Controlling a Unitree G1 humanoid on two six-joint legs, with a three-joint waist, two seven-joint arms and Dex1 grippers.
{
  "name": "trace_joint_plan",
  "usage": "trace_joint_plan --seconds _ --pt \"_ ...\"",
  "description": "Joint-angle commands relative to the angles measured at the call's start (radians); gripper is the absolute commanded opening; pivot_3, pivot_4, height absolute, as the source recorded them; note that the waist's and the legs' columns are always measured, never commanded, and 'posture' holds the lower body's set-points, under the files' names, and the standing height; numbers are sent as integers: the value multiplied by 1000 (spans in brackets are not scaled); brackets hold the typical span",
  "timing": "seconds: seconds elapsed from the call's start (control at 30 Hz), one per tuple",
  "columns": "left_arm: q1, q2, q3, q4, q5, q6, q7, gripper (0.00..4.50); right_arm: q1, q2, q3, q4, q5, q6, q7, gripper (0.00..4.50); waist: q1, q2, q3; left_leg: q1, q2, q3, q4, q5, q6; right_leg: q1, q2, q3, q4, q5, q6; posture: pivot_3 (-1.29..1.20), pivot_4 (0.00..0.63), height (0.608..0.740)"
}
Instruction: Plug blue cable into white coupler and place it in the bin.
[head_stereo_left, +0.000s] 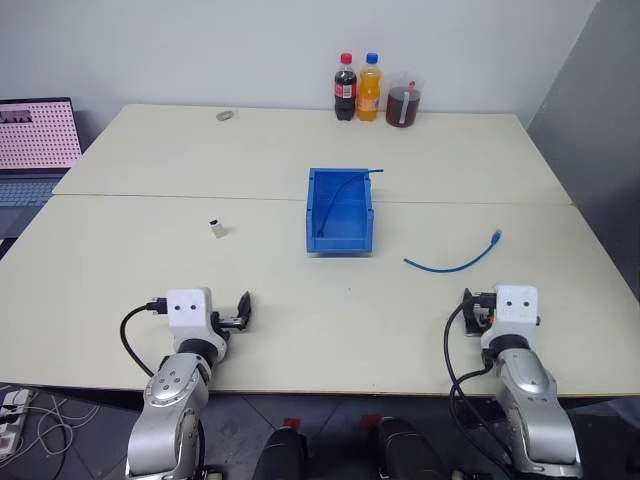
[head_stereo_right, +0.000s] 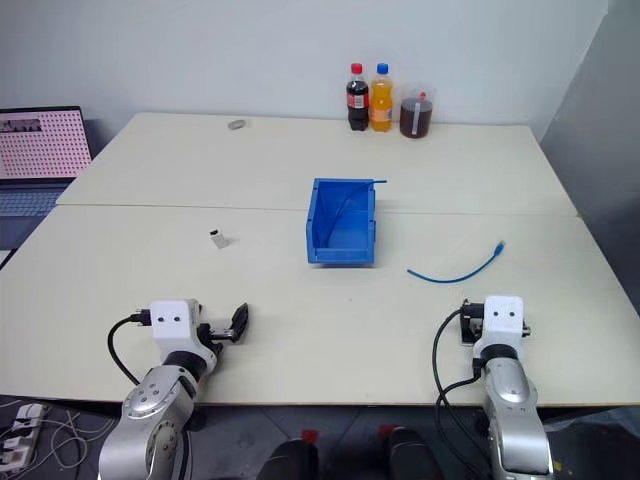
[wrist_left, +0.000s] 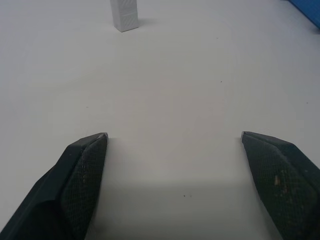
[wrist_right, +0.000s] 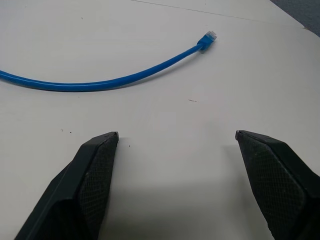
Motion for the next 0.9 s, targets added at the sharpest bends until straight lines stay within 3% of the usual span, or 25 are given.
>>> trace_joint_plan --seconds 0.03,0.77,0.9 --pt "-7 3 25 -39 -16 2 4 4500 1 -1 -14 -39 -4 9 -11 3986 0 0 0 0 0 0 0 0 0 0 0 0 0 0 0 0 150 740" --pt "-30 13 6 -44 -21 19 -4 4500 -18 1 -37 -35 0 28 -17 3986 0 0 0 0 0 0 0 0 0 0 0 0 0 0 0 0 150 740" --pt "-50 93 -43 -67 -26 -12 -125 4500 -31 -12 -47 -52 -2 56 -15 3986 -1 0 0 0 0 0 0 0 0 0 0 0 0 0 0 0 150 740"
